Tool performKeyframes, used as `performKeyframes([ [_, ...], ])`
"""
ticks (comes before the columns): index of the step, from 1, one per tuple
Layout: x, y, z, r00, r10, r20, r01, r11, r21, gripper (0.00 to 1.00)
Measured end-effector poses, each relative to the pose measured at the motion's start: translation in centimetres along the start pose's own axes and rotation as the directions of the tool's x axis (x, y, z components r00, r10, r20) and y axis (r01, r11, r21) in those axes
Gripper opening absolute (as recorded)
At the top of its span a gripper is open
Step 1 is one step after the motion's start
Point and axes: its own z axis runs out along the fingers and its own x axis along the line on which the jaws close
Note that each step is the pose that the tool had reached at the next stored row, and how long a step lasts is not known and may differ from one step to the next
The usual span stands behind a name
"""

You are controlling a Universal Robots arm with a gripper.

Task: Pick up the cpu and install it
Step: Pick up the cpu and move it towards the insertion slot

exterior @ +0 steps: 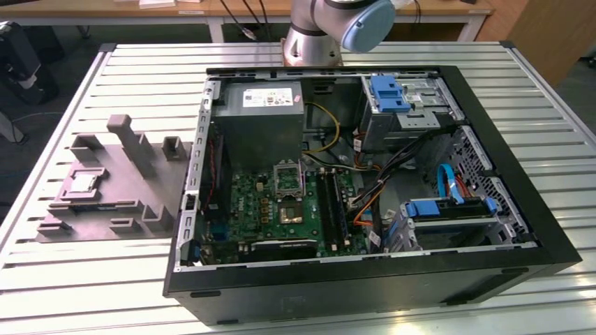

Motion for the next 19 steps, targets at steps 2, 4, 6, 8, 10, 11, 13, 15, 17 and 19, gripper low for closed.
performKeyframes([
  [2,0.0,0.0,0.06,1.0,0.0,0.0,0.0,1.0,0.0,0.65],
  [4,0.01,-0.01,0.14,1.0,0.0,0.0001,0.0,1.0,0.0,0.65],
  [6,0.03,-0.02,0.3,1.0,0.0,0.0001,0.0,1.0,-0.0001,0.65],
  [8,0.06,-0.03,0.46,1.0,0.0,0.0,0.0,1.0,0.0,0.65],
  [10,0.08,-0.08,0.67,1.0,0.0,-0.0001,0.0,1.0,0.0,0.65],
  [11,0.09,-0.14,0.82,1.0,0.0,-0.0001,0.0,1.0,0.0,0.65],
  [13,0.11,-0.23,1.16,1.0,0.0,-0.0007,0.0,1.0,0.0,0.65],
  [15,0.18,-0.31,1.51,1.0,-0.003,-0.0019,0.003,1.0,0.0,0.65],
  [17,0.23,-0.4,1.84,0.9999,-0.01,-0.0027,0.01,1.0,-0.0001,0.65],
  [19,0.24,-0.41,1.94,0.9999,-0.013,-0.0029,0.013,0.9999,-0.0001,0.65],
])
